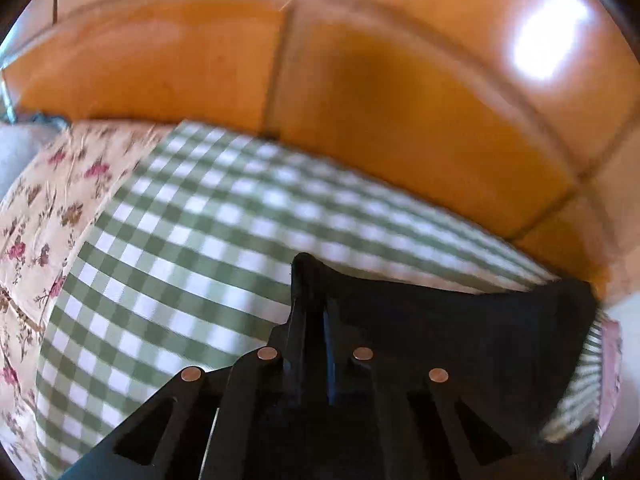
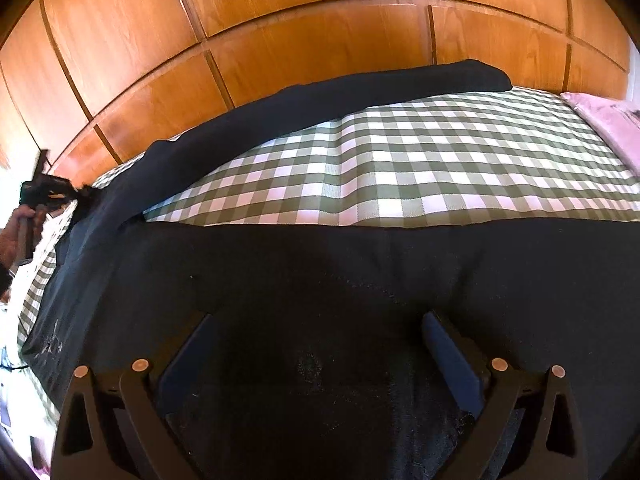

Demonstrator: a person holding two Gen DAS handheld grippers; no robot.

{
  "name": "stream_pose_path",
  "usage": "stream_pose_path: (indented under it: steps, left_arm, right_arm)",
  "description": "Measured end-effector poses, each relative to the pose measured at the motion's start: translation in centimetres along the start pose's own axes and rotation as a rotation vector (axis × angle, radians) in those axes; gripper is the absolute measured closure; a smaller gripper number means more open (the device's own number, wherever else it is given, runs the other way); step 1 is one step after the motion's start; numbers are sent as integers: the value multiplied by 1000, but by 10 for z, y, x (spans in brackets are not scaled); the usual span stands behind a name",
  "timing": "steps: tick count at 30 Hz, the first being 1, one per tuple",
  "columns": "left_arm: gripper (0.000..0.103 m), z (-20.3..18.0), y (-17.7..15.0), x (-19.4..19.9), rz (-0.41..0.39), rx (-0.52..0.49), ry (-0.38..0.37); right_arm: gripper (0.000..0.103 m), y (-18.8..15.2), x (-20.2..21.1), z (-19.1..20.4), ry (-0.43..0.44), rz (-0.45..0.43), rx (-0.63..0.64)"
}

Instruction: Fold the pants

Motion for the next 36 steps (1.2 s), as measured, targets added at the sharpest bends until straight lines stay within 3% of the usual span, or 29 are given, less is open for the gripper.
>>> stream_pose_path:
  steps: [5,9,13,19,27,32,35,36]
  left_arm:
    - [97,-39,-41,87,-143,-88,-152]
    - [97,-62,-95,151,-229,-148,-249]
    - [98,-67,-148,193,-272,-196,-298]
    - [98,-61,-213,205,-248,-212,-328]
    - [98,-58,-244,210,-239,-224,-342]
    - [98,-53,-248,211,-235,-230,-333]
    - [98,-51,-249,210,-224,-234,-328]
    - [98,-50,-250,209,-220,-232,-322]
  right_arm:
    - [0,0,-2,4,-24,15,29]
    - [1,6,2,2,-7,51,10]
    - [18,26,14,-13,120,48,-125]
    - [32,76,4,-8,237,35,-179]
    - [35,184,-56,22,378,79,-274]
    - [36,235,-111,31,327,119,-380]
    - [49,253,-142,33,250,163,-413]
    - [62,255,-151,33,222,181,-413]
Point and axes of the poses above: each gripper's, at about its wrist camera, not at the fingertips, and x roughly against the way its jaws point, z to its left, y to its top, the point moved 1 cm from there along -x, roughly the way its jaws point, and after that the axes turned 3 degrees about x, right-handed, at the moved point
